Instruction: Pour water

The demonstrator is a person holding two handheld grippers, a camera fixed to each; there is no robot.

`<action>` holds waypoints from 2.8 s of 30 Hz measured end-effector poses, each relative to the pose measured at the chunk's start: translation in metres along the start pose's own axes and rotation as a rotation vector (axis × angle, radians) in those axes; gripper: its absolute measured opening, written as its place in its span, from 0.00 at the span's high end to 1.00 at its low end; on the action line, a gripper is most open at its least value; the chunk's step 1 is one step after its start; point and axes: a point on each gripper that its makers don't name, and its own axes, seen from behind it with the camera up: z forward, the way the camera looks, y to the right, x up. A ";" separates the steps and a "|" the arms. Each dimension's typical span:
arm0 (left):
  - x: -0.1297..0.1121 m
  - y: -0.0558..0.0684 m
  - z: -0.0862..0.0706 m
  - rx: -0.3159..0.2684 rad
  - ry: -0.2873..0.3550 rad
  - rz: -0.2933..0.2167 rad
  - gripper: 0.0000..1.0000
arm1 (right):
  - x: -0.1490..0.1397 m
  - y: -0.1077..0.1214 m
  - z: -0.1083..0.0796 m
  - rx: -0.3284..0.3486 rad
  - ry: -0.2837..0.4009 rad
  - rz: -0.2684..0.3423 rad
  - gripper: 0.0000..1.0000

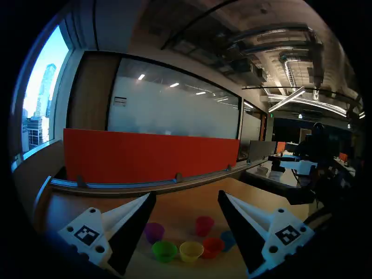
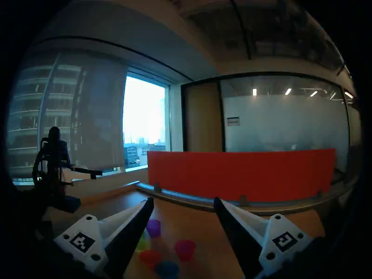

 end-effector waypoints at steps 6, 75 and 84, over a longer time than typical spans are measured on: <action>-0.005 -0.001 0.002 -0.009 -0.014 0.015 0.01 | -0.001 0.000 0.001 0.008 -0.012 -0.004 0.00; -0.199 -0.041 0.033 -0.098 -0.434 0.204 0.01 | -0.213 -0.031 0.011 0.201 -0.503 -0.175 0.00; -0.228 -0.046 0.034 -0.098 -0.485 0.214 0.01 | -0.240 -0.031 0.011 0.198 -0.538 -0.150 0.00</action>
